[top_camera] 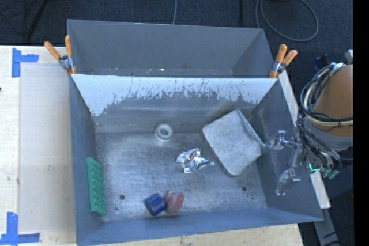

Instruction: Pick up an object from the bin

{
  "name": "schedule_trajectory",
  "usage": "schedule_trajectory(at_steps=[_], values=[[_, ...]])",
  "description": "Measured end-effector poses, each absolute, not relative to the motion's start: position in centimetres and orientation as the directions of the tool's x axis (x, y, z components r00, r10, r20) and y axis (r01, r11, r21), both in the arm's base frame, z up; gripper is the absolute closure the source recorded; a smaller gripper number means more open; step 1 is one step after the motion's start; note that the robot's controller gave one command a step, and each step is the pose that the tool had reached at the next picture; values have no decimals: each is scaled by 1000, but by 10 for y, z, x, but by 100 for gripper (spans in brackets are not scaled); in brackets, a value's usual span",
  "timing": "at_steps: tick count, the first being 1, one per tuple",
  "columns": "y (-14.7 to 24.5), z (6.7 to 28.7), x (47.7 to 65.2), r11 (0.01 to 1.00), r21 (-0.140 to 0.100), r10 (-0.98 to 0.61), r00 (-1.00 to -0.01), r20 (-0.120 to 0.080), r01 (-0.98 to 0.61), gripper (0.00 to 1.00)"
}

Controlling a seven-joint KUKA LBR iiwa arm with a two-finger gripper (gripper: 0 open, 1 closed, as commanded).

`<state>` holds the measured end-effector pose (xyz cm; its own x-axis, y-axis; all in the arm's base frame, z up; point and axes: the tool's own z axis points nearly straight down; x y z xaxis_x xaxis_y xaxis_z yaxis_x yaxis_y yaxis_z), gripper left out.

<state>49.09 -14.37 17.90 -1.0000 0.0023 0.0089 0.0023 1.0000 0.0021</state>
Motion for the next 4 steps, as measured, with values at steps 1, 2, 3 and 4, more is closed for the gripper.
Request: schedule_trajectory(at_steps=[1, 2, 3, 4], values=[[-152, 71, 524, 956, 2, 292, -956, 1, 292, 0], [-152, 73, 525, 958, 0, 288, -958, -3, 288, 100], [-112, 185, 534, 952, 2, 305, -952, -7, 305, 100], [-113, 180, 532, 953, 0, 304, -953, 0, 304, 0]])
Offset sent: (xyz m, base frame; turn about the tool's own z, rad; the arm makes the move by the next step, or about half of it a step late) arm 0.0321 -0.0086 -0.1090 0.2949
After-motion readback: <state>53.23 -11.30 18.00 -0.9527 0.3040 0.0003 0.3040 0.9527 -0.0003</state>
